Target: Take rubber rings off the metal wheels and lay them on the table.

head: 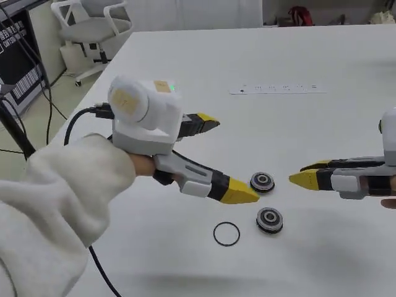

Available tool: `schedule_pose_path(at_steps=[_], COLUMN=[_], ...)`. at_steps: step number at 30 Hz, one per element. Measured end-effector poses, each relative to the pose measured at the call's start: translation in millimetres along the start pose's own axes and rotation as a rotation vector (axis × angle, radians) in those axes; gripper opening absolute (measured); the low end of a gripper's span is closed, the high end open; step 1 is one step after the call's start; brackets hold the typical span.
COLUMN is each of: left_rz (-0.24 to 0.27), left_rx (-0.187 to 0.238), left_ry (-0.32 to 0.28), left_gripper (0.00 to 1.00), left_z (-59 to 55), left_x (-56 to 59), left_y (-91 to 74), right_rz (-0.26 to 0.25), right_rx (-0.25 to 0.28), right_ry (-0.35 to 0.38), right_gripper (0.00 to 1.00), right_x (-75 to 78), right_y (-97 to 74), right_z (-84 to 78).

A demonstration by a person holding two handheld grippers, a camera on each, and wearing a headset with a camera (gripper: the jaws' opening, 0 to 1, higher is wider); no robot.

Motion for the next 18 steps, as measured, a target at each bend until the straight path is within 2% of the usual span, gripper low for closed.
schedule_pose_path(at_steps=[2,3,4,7,9,12,18], left_rz=[-0.001,0.015,0.026,0.023,0.032,0.052,0.008], left_rx=[0.015,0.004,-0.007,0.002,0.003,-0.013,-0.016], left_ry=[-0.004,-0.01,-0.005,0.001,-0.001,0.033,0.016], left_gripper=[1.0,1.0,1.0,1.0,1.0,0.96,0.9], left_z=[3.1,3.0,2.3,1.1,-0.8,-7.6,-26.7], left_x=[-0.1,-0.5,-1.1,0.8,1.4,3.1,13.0], left_y=[7.4,12.0,14.0,21.5,25.9,32.0,41.5], right_rz=[0.005,0.02,0.028,0.036,0.065,0.073,0.123], right_rx=[0.026,0.041,0.041,0.029,0.016,-0.006,-0.073], right_ry=[0.014,0.04,0.046,0.039,0.051,0.048,-0.041], right_gripper=[0.25,0.25,0.25,0.25,0.25,0.27,0.28], right_x=[2.5,3.0,3.7,5.8,6.8,7.8,-1.9], right_y=[-1.0,0.3,1.0,3.0,5.1,9.4,17.5], right_z=[-1.4,-3.5,-5.2,-12.1,-17.8,-24.7,-32.0])
Point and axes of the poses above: the centre of the closed fingertips' face, and the gripper's own axes: y roughly forward along the fingers, x roughly to its right, z roughly out of its top, the point moved 9 cm from there along -y, roughly backward along the fingers, and after that the axes turned 2 degrees about y, right-handed, at the moved point
